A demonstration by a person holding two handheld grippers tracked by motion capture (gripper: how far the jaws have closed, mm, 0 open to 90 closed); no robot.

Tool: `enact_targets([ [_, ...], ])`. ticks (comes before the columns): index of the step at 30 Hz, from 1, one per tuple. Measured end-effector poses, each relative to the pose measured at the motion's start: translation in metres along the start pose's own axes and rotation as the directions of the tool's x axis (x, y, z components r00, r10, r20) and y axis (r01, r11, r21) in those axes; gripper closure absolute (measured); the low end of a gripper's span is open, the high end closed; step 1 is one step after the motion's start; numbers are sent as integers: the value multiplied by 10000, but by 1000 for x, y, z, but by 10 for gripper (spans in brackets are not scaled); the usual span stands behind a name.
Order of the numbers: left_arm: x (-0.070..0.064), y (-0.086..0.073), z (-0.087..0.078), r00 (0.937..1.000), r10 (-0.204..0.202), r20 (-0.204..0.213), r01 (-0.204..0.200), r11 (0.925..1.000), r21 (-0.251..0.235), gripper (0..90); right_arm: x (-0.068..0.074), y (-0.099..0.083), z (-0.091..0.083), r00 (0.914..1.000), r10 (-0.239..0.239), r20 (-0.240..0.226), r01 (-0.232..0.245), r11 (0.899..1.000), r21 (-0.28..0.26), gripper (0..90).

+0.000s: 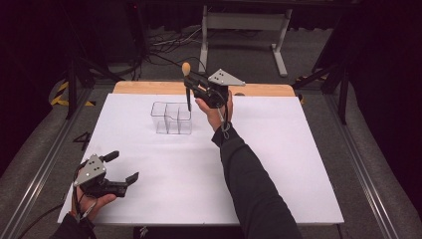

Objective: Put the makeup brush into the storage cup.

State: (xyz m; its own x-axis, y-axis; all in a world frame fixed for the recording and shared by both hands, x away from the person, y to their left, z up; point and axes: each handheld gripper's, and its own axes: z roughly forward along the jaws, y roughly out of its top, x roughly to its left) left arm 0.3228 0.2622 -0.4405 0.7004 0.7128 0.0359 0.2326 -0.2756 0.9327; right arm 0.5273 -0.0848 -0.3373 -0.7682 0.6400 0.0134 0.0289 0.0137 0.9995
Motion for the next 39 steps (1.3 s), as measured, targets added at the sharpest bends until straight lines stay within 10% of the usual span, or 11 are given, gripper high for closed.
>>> enact_targets([
  [39, -1, -1, -1, 10000, -38, 90, 37, 9999, 97, 27, 3, -43, 10, 9997, 250, 31, -251, 9931, 1145, 769],
])
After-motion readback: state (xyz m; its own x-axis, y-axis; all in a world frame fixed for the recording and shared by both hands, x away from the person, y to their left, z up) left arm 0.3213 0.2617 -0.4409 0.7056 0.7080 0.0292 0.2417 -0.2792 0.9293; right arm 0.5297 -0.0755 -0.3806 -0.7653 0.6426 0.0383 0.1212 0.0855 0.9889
